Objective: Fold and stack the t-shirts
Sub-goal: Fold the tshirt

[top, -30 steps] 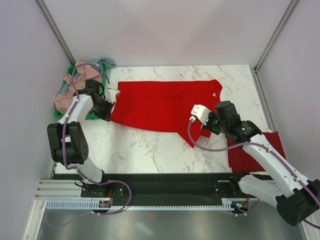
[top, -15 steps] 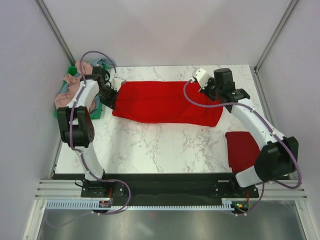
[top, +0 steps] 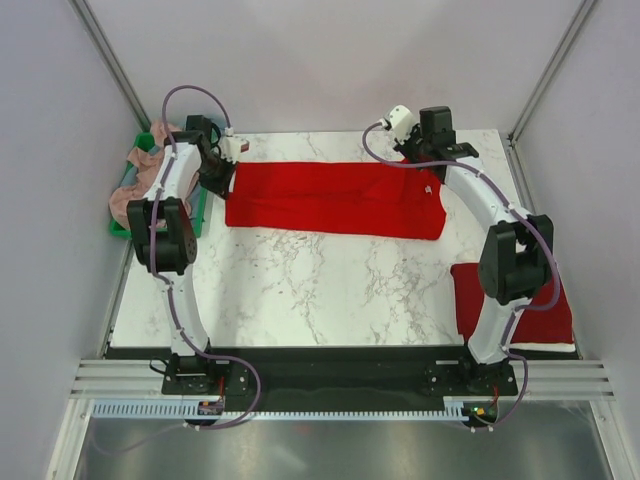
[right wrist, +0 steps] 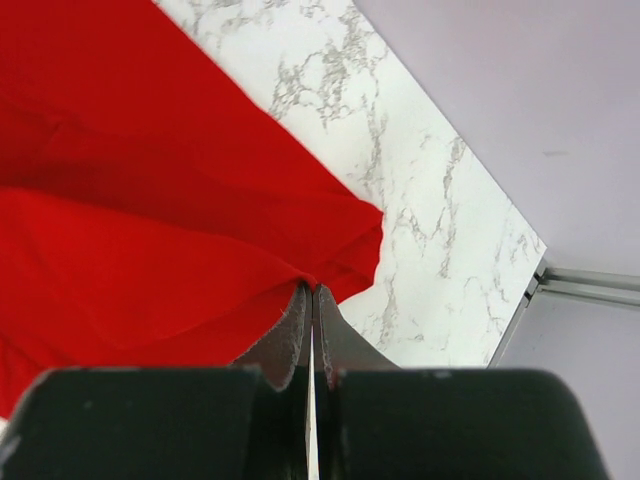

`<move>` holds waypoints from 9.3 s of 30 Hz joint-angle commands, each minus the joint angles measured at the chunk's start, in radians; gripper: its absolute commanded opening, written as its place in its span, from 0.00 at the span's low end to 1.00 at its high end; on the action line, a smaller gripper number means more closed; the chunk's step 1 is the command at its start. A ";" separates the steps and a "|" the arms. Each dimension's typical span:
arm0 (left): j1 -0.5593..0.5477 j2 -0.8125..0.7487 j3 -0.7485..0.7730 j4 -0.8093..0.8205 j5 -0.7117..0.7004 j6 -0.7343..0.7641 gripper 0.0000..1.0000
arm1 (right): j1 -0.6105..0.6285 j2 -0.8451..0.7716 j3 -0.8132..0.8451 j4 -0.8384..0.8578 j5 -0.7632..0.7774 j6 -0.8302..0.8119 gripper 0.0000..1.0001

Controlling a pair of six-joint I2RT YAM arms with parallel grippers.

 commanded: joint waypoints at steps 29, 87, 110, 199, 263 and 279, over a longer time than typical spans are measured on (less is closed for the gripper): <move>0.011 0.099 0.270 -0.034 -0.072 -0.099 0.22 | -0.014 0.260 0.385 0.055 0.074 0.153 0.40; -0.018 0.128 -0.038 0.015 0.011 -0.095 0.13 | -0.011 0.371 0.239 -0.168 -0.268 0.089 0.07; -0.050 -0.151 -0.104 0.001 0.070 0.115 0.56 | 0.078 0.276 0.371 -0.057 -0.115 0.170 0.47; -0.808 -0.334 -0.267 -0.371 0.219 0.135 0.48 | 0.139 0.653 0.747 -0.040 0.172 0.138 0.40; -0.989 0.130 0.006 -0.190 0.270 0.037 0.03 | 0.142 0.743 0.669 -0.091 -0.061 0.258 0.37; -0.892 -0.425 -0.087 -0.091 -0.192 -0.150 0.52 | 0.104 0.082 0.195 0.079 0.021 0.511 0.46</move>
